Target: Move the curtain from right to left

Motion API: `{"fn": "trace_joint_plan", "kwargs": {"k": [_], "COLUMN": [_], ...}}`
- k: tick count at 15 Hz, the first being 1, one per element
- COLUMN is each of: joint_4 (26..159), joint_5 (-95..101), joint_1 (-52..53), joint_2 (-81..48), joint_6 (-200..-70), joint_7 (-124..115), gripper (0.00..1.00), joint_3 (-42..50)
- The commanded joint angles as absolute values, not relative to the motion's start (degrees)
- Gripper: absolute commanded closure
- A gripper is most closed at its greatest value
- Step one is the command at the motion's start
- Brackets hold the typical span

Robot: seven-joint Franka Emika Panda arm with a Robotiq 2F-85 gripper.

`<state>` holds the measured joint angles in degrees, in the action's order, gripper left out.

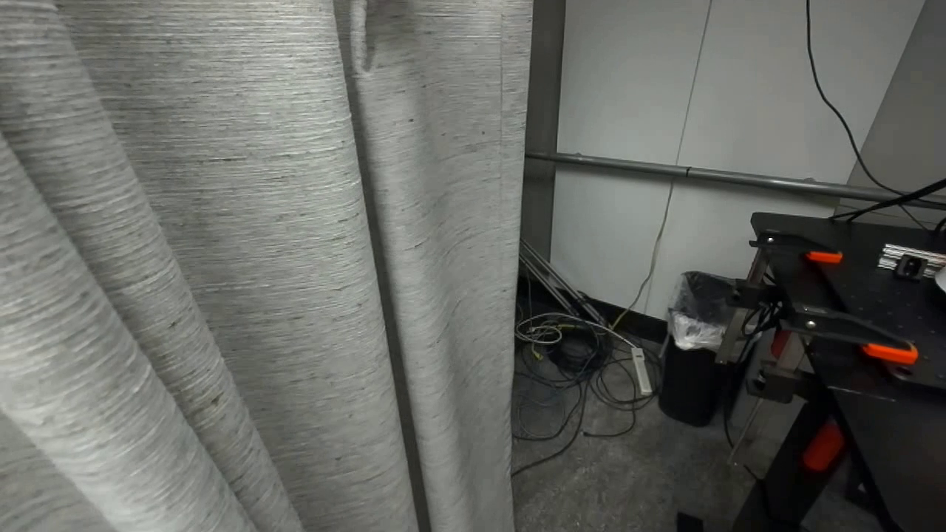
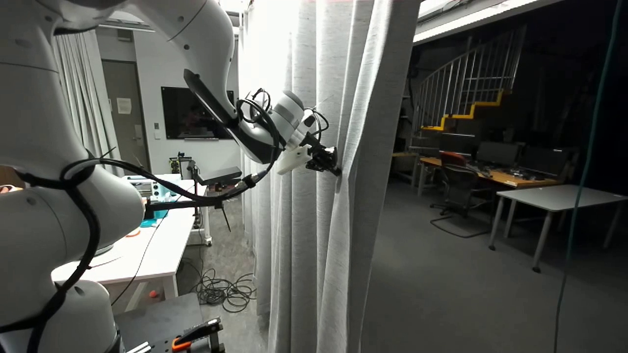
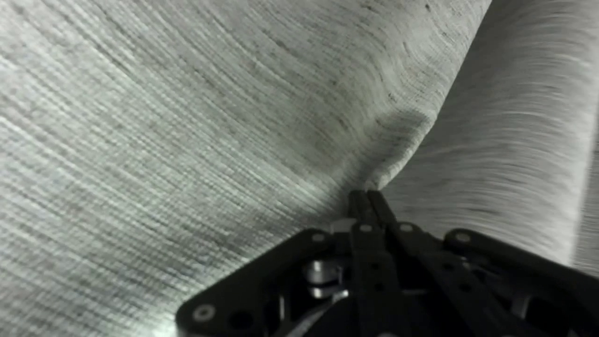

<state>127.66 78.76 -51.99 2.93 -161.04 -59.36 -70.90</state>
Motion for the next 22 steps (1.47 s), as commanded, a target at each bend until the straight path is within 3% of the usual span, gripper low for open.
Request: {"fn": "trace_joint_plan", "kwargs": {"k": [1, 8, 9, 10, 11, 14, 22], "joint_4": [129.57, 128.85, 128.69, 128.43, 127.59, 125.75, 118.0], "joint_5": [81.97, 85.56, 86.47, 83.77, 88.43, 92.6, 103.54], "joint_1": [-48.51, -41.16, -39.69, -31.28, -35.39, -28.37, -8.53], "joint_2": [-4.23, -6.86, -7.13, -3.07, -8.21, -11.39, -25.85], "joint_6": [-159.52, -159.92, -160.33, -164.26, -161.2, -160.32, -157.74], "joint_7": [-61.35, -63.56, -64.18, -63.6, -65.13, -66.36, -61.27], "gripper": [1.0, 1.0, 1.0, 1.0, 1.0, 1.0, 1.0], "joint_3": [-76.9, -84.77, -85.13, -77.04, -84.05, -82.51, -65.77]}}
